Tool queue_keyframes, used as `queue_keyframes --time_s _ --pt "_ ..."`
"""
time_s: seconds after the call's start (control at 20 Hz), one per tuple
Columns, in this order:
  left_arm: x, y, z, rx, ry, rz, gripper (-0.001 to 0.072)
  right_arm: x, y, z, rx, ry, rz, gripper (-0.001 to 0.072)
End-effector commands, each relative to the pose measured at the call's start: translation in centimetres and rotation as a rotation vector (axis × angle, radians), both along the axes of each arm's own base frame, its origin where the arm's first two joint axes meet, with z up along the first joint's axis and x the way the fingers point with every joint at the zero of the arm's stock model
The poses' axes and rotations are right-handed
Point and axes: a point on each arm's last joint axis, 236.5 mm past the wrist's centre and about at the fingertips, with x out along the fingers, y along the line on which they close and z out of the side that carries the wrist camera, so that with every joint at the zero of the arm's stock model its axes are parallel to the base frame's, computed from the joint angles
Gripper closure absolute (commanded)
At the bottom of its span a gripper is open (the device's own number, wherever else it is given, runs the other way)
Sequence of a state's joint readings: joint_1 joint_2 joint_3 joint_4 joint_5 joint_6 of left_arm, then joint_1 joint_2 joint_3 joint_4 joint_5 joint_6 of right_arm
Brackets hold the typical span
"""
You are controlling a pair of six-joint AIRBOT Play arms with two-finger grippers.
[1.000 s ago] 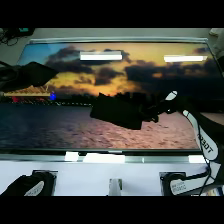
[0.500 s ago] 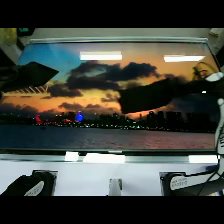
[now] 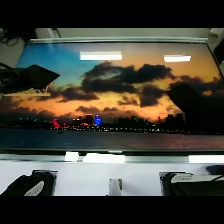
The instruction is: Fold the shirts.
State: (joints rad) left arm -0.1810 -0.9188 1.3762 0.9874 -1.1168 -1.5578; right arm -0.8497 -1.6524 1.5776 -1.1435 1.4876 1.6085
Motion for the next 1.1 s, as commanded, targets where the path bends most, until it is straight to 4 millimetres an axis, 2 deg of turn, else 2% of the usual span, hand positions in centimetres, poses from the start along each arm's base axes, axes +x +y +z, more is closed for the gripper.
queue_keyframes --time_s 0.0,0.15,0.4,0.65,0.85,1.05 --pt "-0.1 0.0 -0.1 0.001 0.003 -0.002 0.0673 -7.3 -2.9 -1.7 -0.019 0.204 -0.078 0.0688" --pt "-0.1 0.0 -0.1 0.002 0.003 -0.002 0.0673 -10.3 -2.2 -3.9 -0.015 0.305 -0.125 0.0688" --pt "-0.1 0.0 -0.1 0.002 0.003 -0.002 0.0673 -13.1 1.6 -7.3 0.047 0.372 -0.2 0.0688" --pt "-0.1 0.0 -0.1 0.003 0.002 -0.003 0.0673 -15.3 4.3 -8.4 0.059 0.398 -0.255 0.0688" --pt "-0.1 0.0 -0.1 0.003 0.002 -0.003 0.0673 -16.8 4.9 -8.7 0.029 0.424 -0.281 0.0688" --pt "-0.1 0.0 0.0 0.002 0.0 -0.002 0.0673 -19.3 5.2 -9.2 -0.017 0.493 -0.271 0.0688"
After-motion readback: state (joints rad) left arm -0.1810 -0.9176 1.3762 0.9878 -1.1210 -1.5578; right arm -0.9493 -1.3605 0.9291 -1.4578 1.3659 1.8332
